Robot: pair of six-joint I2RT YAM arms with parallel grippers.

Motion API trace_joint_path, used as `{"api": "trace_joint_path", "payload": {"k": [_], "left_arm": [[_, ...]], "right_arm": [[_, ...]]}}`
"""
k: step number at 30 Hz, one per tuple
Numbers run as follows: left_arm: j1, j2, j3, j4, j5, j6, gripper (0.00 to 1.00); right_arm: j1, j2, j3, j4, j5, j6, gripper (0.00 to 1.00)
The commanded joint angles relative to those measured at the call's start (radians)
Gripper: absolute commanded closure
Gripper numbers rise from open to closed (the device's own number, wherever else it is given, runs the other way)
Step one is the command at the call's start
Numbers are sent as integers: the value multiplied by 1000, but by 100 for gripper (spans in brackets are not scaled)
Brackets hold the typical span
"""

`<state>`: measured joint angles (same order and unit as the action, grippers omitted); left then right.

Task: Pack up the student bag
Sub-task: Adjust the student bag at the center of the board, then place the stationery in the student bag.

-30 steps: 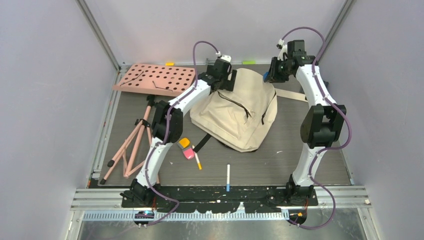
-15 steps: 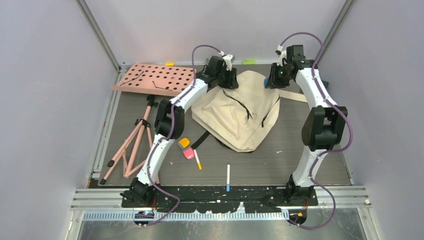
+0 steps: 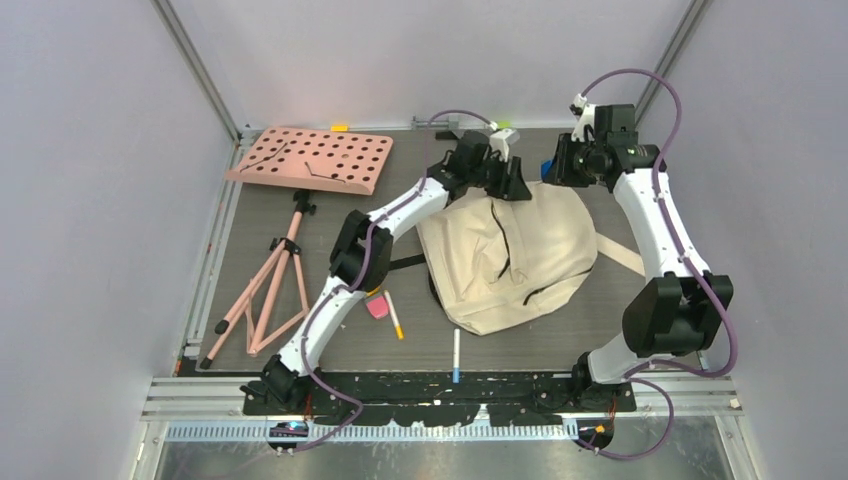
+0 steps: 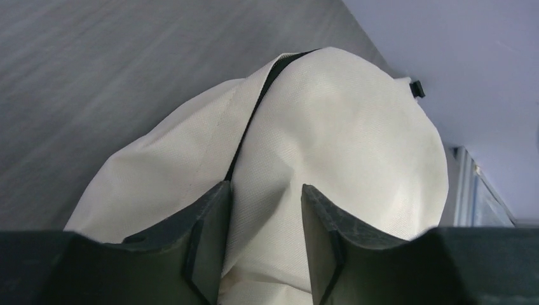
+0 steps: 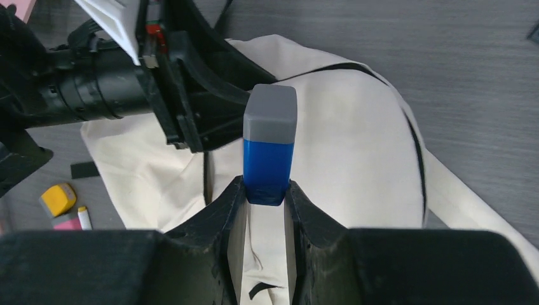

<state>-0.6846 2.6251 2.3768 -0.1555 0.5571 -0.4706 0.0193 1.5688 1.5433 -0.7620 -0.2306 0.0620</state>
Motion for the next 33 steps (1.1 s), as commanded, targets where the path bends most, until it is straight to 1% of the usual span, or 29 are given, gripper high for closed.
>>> {"api": "trace_joint_path", "payload": {"k": [1, 2, 3, 5, 8, 11, 12, 15, 19, 22, 25, 28, 31, 33], "left_arm": [[-46, -116, 23, -3, 54, -20, 47], [-46, -142, 27, -33, 36, 3, 44], [-46, -168, 18, -60, 14, 21, 38], [-44, -239, -34, -90, -50, 38, 31], [-46, -390, -209, -89, -194, 39, 28], [-55, -518, -371, -126, -419, 15, 26], [-62, -557, -421, -143, -478, 8, 26], [-98, -630, -470, -227, -634, -30, 25], [-149, -643, -453, -376, -672, -118, 26], [-183, -615, -429, -456, -656, -185, 25], [-200, -555, -384, -538, -616, -250, 25], [-211, -502, -328, -611, -617, -265, 23], [-214, -460, -293, -649, -619, -273, 22], [-214, -434, -273, -674, -644, -265, 20]], "right_arm": [[16, -70, -87, -11, -86, 32, 99], [26, -86, -106, -18, -87, 36, 99], [28, -95, -145, -19, -92, 50, 99], [32, -131, -205, -13, -108, 77, 99], [33, -198, -270, 5, -110, 123, 99], [33, -250, -326, 21, -70, 162, 99], [33, -270, -340, 25, -34, 176, 99], [33, -291, -357, 24, 19, 188, 99], [36, -302, -362, 9, 47, 186, 99], [36, -326, -382, 18, 60, 187, 99], [36, -354, -399, 25, 65, 198, 99], [36, -372, -420, 38, 58, 207, 99], [36, -384, -434, 52, 46, 220, 99], [36, -389, -442, 59, 38, 226, 99]]}}
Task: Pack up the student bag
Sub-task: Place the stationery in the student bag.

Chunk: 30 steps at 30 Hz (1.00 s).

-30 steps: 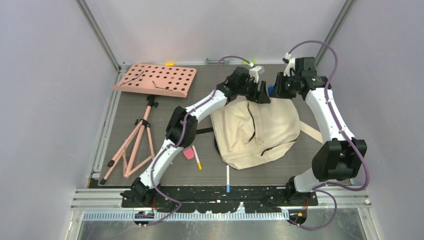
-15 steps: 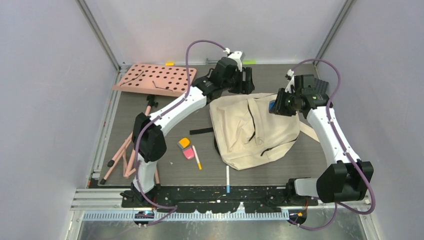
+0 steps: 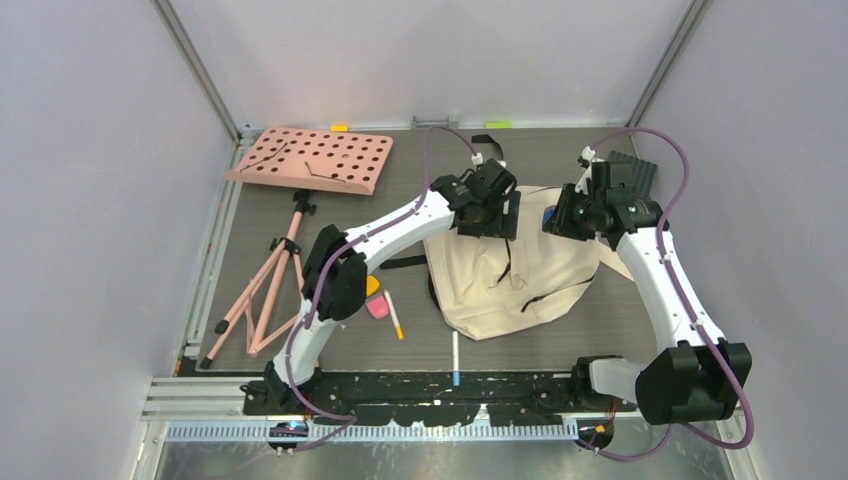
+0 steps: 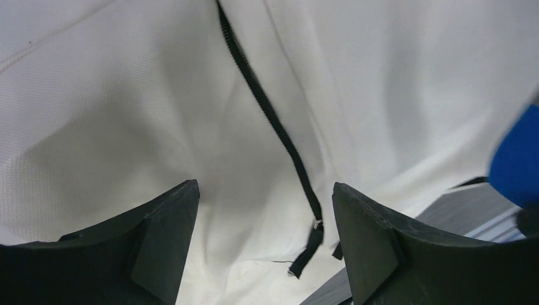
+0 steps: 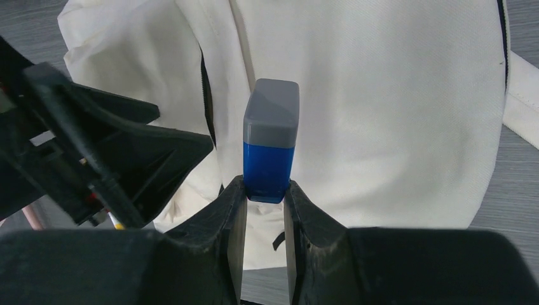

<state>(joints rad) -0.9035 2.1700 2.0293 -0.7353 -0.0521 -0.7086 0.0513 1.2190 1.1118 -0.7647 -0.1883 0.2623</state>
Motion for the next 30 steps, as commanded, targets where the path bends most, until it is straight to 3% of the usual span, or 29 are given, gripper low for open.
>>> {"api": "trace_joint_path", "payload": {"k": [1, 5, 8, 10, 15, 19, 23, 30], "left_arm": [[5, 32, 82, -105, -50, -21, 20], [5, 65, 110, -145, -82, 20, 27], [3, 71, 104, -157, -65, 46, 43], [-3, 68, 97, -167, -71, 76, 46], [-9, 85, 86, -182, -50, 119, 46], [-19, 97, 92, -160, -6, 159, 40], [-38, 133, 125, -233, -41, 231, 39], [-60, 165, 89, -269, -148, 363, 66]], "right_arm": [[4, -44, -17, 64, -6, 28, 99], [3, -59, -35, 70, -18, 30, 99], [4, -66, -47, 70, -17, 20, 99], [4, -68, -51, 67, -15, 14, 99], [4, -61, -61, 79, -27, 9, 99], [4, -43, -57, 93, -104, -20, 99], [4, -12, -46, 97, -120, -26, 99], [5, 2, -51, 138, -126, 2, 99]]}}
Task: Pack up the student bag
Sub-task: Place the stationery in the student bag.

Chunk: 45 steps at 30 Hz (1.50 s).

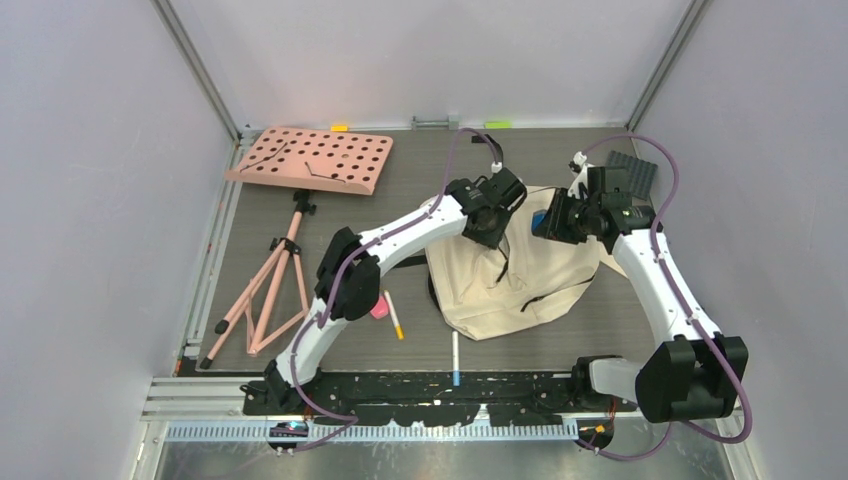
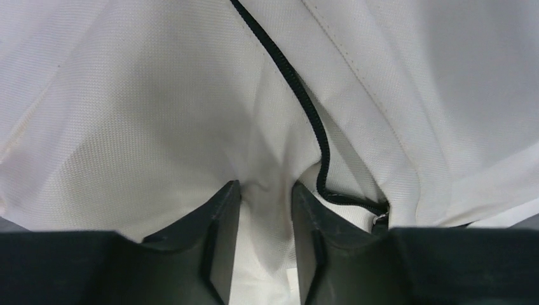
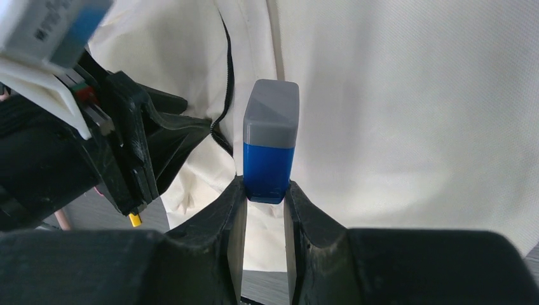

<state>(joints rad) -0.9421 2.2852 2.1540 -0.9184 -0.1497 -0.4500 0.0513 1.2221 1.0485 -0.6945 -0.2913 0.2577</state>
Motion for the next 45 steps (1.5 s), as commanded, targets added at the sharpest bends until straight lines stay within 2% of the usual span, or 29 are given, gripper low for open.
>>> {"api": "trace_joint_path", "payload": {"k": [1, 5, 6, 11, 15, 19, 22, 30, 32, 39, 44, 45], "left_arm": [[-28, 49, -47, -79, -62, 126, 71], [-33, 31, -96, -39, -84, 157, 99], [-34, 16, -109, -22, -83, 159, 100], [-34, -150, -268, 161, -83, 159, 100], [-34, -273, -364, 299, -85, 132, 100], [-34, -314, -399, 316, -77, 117, 100], [-34, -340, -423, 324, -92, 111, 100], [-32, -379, -437, 332, -139, 99, 100], [-32, -398, -457, 363, -131, 98, 100], [-28, -446, -537, 463, -62, 96, 100], [-18, -455, -544, 467, -60, 96, 100], [-16, -456, -546, 467, -60, 96, 100]], "right_arm": [[5, 0, 7, 71, -25, 9, 99], [9, 9, -5, 80, -50, 8, 99], [10, 12, -4, 77, -59, -3, 99], [27, 62, 14, 85, -227, -34, 99], [65, 142, 44, 73, -304, -45, 99], [79, 223, 83, 49, -346, -53, 99], [81, 263, 99, 14, -281, -54, 99], [79, 233, 60, -4, -198, -41, 99], [79, 236, 45, -1, -216, -45, 99], [89, 333, 24, 81, -429, -81, 98], [117, 410, 57, 138, -493, -79, 89], [123, 418, 63, 142, -489, -83, 84]]}}
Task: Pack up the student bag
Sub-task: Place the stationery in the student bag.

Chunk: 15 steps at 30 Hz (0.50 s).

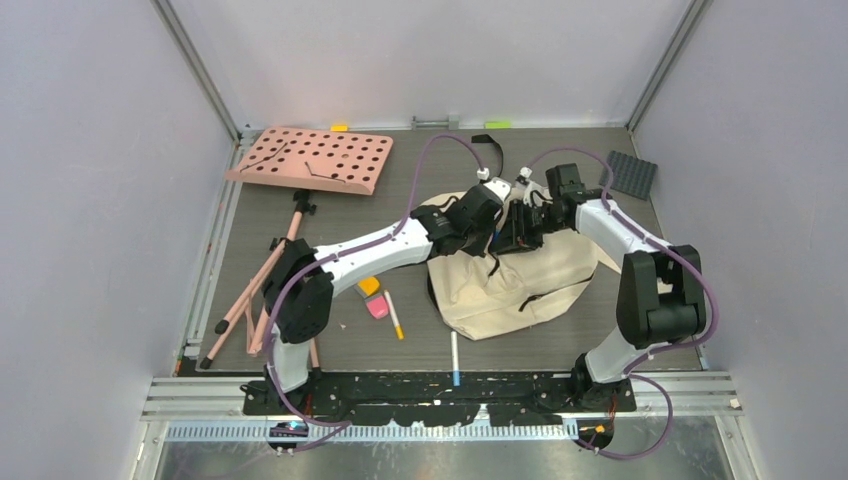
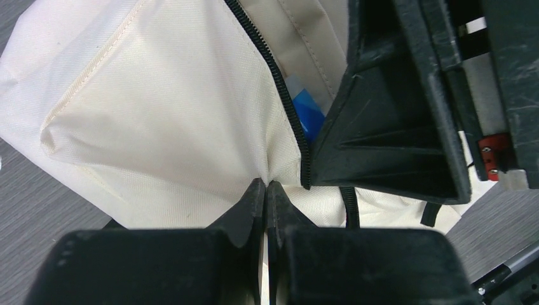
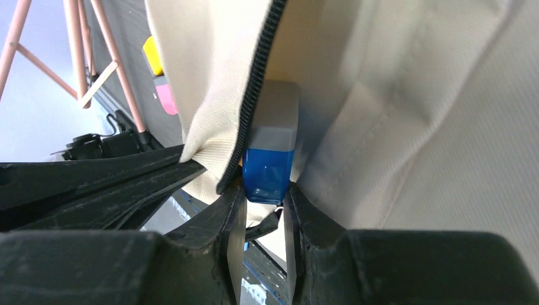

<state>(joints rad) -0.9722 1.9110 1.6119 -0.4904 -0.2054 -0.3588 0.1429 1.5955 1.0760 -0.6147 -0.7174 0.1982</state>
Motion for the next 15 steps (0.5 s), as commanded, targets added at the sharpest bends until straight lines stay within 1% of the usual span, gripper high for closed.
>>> {"api": "trace_joint_path", "payload": {"k": [1, 4, 6, 10, 15], "left_arm": [[17, -82, -4, 39, -5, 3, 100], [27, -82, -6, 29, -5, -10, 100], [34, -82, -7, 27, -5, -12, 100], [45, -81, -5, 26, 2, -14, 100], [54, -73, 5, 20, 18, -9, 100]], "right_arm": [[39, 52, 41, 64, -40, -26, 81], [42, 34, 34, 77, 19, -28, 67], [43, 2, 21, 83, 62, -26, 62], [44, -59, -3, 73, 134, -27, 57], [43, -124, -20, 61, 200, -25, 54]]}}
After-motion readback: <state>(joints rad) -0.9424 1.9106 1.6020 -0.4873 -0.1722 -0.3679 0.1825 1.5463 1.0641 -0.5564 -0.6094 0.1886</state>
